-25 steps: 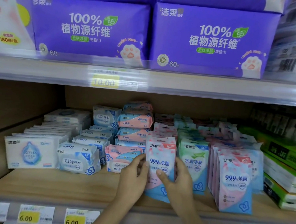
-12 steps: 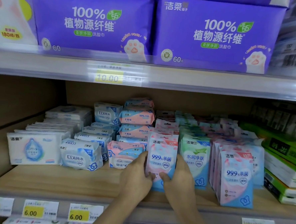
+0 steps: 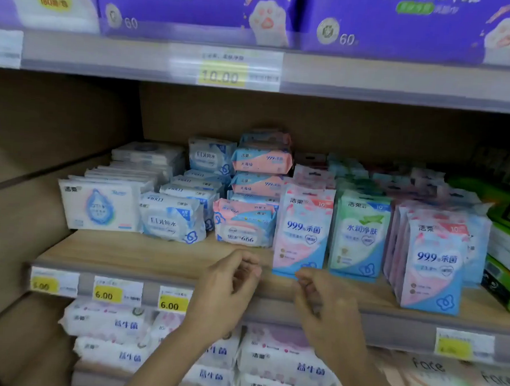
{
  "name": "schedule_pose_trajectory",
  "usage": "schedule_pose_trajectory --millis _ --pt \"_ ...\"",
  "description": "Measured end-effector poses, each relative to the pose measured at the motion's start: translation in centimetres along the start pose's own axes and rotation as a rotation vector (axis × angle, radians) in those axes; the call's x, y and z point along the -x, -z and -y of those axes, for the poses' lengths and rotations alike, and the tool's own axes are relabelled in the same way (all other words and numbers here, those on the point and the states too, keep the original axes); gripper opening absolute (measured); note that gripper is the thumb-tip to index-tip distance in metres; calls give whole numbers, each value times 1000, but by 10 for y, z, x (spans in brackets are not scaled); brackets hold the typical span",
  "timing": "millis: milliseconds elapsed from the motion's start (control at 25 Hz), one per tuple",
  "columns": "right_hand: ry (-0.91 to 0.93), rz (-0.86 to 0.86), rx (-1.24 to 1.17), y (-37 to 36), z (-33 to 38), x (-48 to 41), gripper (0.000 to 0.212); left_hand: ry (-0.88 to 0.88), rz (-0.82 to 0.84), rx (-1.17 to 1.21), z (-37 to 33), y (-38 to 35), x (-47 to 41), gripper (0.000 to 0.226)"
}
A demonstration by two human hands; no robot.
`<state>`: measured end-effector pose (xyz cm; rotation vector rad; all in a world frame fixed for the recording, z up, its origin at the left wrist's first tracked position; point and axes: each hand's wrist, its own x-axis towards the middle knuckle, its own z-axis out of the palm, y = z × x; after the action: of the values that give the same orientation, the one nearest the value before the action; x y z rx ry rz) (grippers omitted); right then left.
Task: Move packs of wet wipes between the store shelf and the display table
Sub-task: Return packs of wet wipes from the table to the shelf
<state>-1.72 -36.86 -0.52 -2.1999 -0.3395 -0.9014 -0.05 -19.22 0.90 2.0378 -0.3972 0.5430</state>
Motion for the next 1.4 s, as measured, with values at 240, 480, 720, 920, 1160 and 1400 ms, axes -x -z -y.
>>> schedule_pose_trajectory --millis 240,480,720,920,1160,1400 --pt "41 418 -231 -24 3 72 15 210 -106 -64 23 2 117 10" --pt "22 1079 -213 -69 -18 198 14 777 -72 -196 55 -19 292 15" --pt "241 1660 -61 -96 2 311 22 1338 -92 -285 31 -2 472 24" --pt "620 1899 -47 -122 74 374 27 1657 -423 -207 -26 7 581 22" --pt "1013 1961 -132 -141 217 453 27 1829 -923 -123 -85 18 691 16" --pt "1167 2000 -110 -144 326 552 26 1855 -1133 -6 -110 64 797 14"
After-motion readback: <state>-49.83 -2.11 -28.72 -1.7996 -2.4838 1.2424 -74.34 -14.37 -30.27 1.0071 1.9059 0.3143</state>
